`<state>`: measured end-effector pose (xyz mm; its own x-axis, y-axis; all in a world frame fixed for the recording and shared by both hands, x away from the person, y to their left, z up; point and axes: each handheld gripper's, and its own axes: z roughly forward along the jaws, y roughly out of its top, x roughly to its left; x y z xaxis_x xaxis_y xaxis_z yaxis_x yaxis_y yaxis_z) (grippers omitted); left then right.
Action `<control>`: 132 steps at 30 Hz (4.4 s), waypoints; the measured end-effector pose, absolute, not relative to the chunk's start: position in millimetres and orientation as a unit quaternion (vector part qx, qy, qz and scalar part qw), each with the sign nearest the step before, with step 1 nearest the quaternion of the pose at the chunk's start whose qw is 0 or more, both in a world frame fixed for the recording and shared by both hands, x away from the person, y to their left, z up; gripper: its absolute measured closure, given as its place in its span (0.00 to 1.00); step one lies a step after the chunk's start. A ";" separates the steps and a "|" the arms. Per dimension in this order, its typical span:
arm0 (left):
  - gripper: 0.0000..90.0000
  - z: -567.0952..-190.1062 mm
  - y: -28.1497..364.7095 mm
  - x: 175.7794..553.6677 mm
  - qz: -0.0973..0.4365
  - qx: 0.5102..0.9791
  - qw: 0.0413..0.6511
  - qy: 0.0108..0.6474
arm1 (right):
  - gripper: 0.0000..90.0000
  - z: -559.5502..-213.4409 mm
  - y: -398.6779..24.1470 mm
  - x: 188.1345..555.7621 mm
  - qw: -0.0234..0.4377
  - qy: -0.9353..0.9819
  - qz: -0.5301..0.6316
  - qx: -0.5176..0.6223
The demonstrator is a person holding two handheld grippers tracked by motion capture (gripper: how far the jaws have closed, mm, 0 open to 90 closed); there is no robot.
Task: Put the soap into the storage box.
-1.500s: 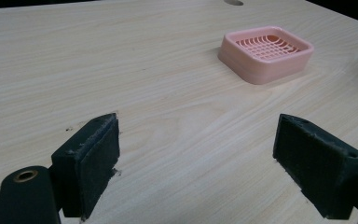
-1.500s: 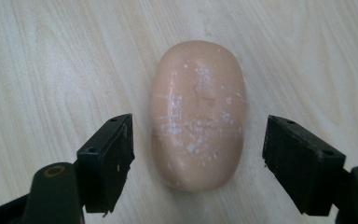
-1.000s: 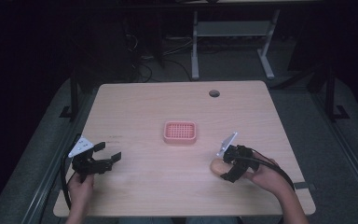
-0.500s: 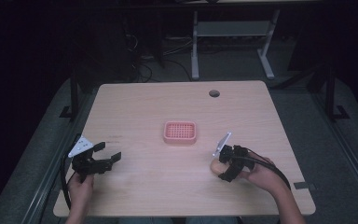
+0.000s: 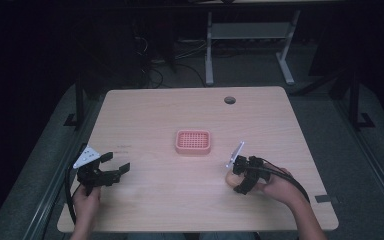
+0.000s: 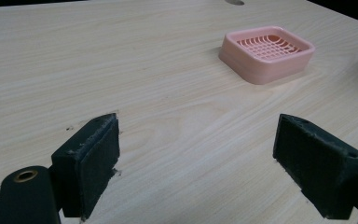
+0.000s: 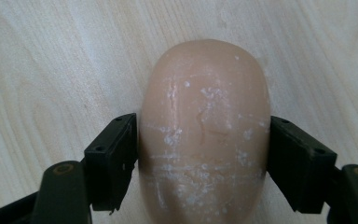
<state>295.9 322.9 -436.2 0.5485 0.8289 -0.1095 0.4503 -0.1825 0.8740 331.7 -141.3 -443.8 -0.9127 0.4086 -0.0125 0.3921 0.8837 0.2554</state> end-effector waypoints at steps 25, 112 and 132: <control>0.16 -435.8 323.7 295.7 0.201 0.741 0.473 0.432 | 0.35 -443.8 -141.0 331.7 0.027 0.973 0.124 0.192; 0.16 -434.9 327.2 295.1 0.196 0.731 0.484 0.440 | 0.35 -388.1 -79.5 398.2 0.041 0.973 0.186 0.132; 0.16 -434.8 329.1 295.4 0.197 0.728 0.485 0.442 | 0.35 -379.8 -58.9 415.3 0.038 0.975 0.186 0.119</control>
<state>295.4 329.1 -434.8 0.5312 0.8351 -0.1432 0.4535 -0.1374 0.8806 415.3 -58.9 -379.8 -0.9688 0.2459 -0.0294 0.2178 0.9024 0.3717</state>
